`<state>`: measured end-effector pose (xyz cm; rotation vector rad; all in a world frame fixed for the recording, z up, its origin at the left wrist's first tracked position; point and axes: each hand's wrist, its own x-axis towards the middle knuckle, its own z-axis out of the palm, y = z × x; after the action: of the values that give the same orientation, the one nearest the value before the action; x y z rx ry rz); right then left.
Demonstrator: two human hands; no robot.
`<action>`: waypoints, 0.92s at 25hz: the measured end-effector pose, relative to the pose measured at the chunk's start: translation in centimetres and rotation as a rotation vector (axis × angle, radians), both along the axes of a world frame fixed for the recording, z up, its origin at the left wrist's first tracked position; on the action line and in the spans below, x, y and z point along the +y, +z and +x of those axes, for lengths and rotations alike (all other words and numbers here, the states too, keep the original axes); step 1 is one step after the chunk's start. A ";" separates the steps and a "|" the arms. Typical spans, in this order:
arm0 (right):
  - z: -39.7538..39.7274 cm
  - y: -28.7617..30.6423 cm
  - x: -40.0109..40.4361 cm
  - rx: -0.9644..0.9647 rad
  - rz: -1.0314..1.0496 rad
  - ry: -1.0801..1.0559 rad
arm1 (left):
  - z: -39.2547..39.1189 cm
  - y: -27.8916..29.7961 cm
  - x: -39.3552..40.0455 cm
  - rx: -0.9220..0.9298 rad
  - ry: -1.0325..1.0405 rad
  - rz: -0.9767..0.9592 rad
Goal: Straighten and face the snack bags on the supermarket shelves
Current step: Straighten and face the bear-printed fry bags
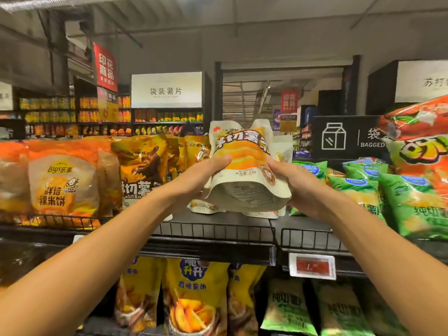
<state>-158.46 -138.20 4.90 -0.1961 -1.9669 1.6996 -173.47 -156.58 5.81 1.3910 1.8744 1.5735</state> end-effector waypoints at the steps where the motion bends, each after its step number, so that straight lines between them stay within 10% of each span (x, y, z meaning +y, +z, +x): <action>1: 0.4 -0.4 0.0 0.047 -0.003 -0.021 | 0.4 -0.3 -0.2 0.035 0.011 -0.020; 8: 1.8 -2.0 -2.3 0.286 0.180 -0.369 | 5.4 -3.3 -0.2 0.314 0.237 0.284; 16: 3.5 -3.2 -5.4 0.435 0.550 -0.225 | 6.0 -5.2 1.1 0.008 -0.036 0.338; 23: 3.6 -3.8 -3.5 0.350 0.457 -0.267 | 6.9 -6.5 0.6 -0.182 -0.072 0.455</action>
<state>-154.85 -141.65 1.07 0.0083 -1.9013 1.0065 -166.58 -155.96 -0.70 1.4059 1.4001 2.0982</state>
